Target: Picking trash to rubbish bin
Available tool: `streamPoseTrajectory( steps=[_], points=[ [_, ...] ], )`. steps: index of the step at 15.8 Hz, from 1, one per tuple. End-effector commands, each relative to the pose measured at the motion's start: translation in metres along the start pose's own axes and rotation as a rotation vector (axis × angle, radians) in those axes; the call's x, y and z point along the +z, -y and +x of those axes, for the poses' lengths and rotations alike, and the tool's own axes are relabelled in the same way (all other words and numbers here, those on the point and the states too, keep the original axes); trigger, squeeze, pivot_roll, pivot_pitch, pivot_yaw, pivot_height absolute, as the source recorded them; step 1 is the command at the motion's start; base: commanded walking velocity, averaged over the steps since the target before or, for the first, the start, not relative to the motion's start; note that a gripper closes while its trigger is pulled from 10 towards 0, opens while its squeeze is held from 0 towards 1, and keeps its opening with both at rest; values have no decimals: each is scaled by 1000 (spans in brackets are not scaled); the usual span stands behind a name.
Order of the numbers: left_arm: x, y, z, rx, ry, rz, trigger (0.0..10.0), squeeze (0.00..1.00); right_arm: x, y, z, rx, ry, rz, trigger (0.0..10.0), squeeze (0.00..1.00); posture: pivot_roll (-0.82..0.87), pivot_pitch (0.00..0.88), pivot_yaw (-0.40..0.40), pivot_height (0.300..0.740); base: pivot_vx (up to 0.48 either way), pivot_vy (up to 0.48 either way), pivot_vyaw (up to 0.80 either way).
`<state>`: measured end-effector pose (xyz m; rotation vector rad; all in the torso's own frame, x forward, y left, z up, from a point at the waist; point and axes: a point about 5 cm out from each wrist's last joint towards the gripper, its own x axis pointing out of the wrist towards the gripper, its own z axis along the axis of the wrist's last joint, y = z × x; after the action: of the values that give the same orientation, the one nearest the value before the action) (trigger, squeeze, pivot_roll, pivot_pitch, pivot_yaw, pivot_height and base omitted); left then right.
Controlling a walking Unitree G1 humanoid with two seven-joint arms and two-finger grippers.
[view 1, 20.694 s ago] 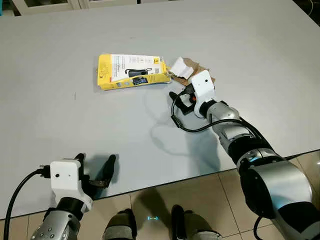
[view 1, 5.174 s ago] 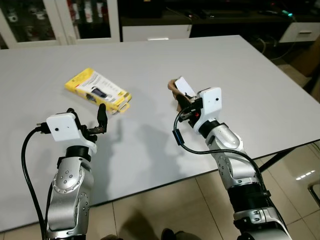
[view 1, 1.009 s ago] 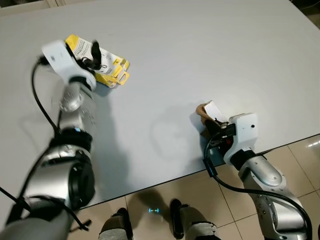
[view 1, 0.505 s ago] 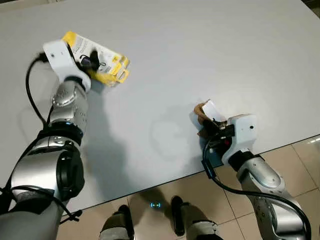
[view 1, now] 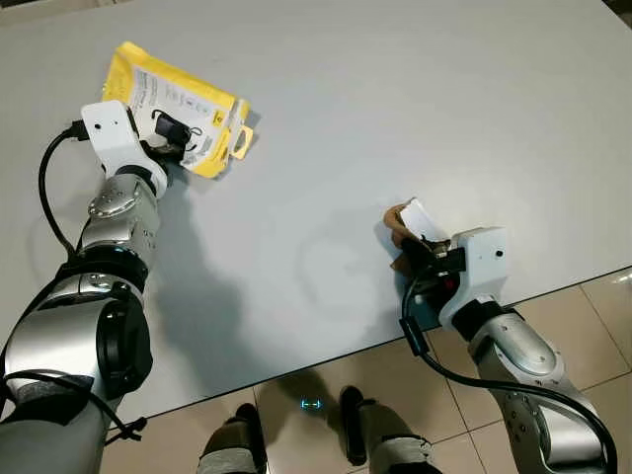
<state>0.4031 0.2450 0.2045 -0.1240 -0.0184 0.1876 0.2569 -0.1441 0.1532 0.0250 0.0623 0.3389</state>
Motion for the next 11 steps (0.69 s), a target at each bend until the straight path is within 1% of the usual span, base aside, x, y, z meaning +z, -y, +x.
streamPoseTrajectory(
  steps=[1,5,6,11],
  points=[
    [-32,-10,-8,31,-136,24,10000,0,-11,1,-2,-8,-53,13,10000,0,-272,336,17,740,0,0,0],
    [-45,-14,-13,14,-182,22,10000,0,-9,1,3,-2,-46,13,10000,0,-259,320,21,740,0,0,0],
    [-54,-17,-16,8,-208,29,10000,0,-9,1,4,1,-44,13,10000,0,-254,313,22,740,0,0,0],
    [-72,-23,-26,-37,-232,17,10000,0,-9,1,9,9,-37,14,10000,0,-233,298,22,740,0,0,0]
  ],
)
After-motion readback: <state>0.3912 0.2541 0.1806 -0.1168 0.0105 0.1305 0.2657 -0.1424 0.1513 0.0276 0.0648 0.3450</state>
